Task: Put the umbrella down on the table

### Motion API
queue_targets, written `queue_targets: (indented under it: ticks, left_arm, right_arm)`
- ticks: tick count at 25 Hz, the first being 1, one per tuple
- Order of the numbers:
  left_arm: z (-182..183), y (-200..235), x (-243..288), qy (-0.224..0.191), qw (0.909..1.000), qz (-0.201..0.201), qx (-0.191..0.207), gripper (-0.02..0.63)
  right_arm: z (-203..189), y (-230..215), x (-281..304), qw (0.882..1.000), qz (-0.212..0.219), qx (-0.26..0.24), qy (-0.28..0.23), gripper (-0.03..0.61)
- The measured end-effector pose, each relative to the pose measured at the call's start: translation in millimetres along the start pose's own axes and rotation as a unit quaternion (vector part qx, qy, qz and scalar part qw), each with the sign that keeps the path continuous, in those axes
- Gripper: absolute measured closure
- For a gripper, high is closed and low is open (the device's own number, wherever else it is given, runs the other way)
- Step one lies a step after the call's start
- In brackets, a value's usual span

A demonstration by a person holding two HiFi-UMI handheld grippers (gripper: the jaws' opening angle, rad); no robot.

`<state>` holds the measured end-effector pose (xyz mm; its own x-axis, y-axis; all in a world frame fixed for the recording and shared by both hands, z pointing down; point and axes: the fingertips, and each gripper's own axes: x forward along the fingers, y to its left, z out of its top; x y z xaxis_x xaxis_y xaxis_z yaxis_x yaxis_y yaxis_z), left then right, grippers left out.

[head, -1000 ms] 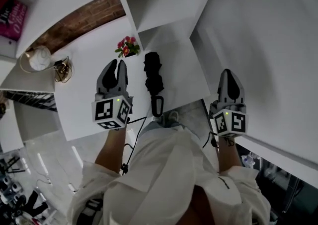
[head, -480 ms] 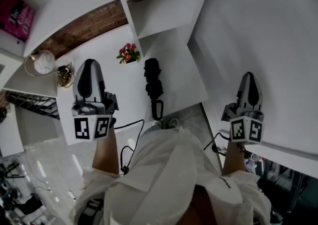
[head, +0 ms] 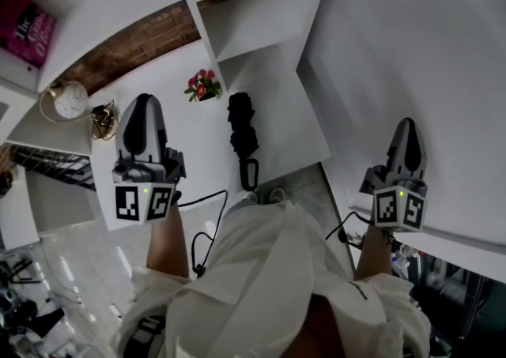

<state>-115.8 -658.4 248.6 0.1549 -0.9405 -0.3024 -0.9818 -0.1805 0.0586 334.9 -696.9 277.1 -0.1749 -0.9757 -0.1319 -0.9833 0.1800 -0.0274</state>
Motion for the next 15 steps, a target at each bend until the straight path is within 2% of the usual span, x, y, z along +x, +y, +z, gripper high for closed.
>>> queue_targets:
  ticks: [4, 15]
  left_arm:
    - [-5, -4, 3, 0.012, 0.9999, -0.007, -0.006, 0.558]
    - [-16, -2, 6, 0.032, 0.9994, 0.007, -0.008, 0.558]
  right_arm:
    - [1, 0, 0, 1.0, 0.002, -0.001, -0.001, 0.561]
    - [-3, -1, 8, 1.0, 0.006, 0.0, 0.003, 0.561]
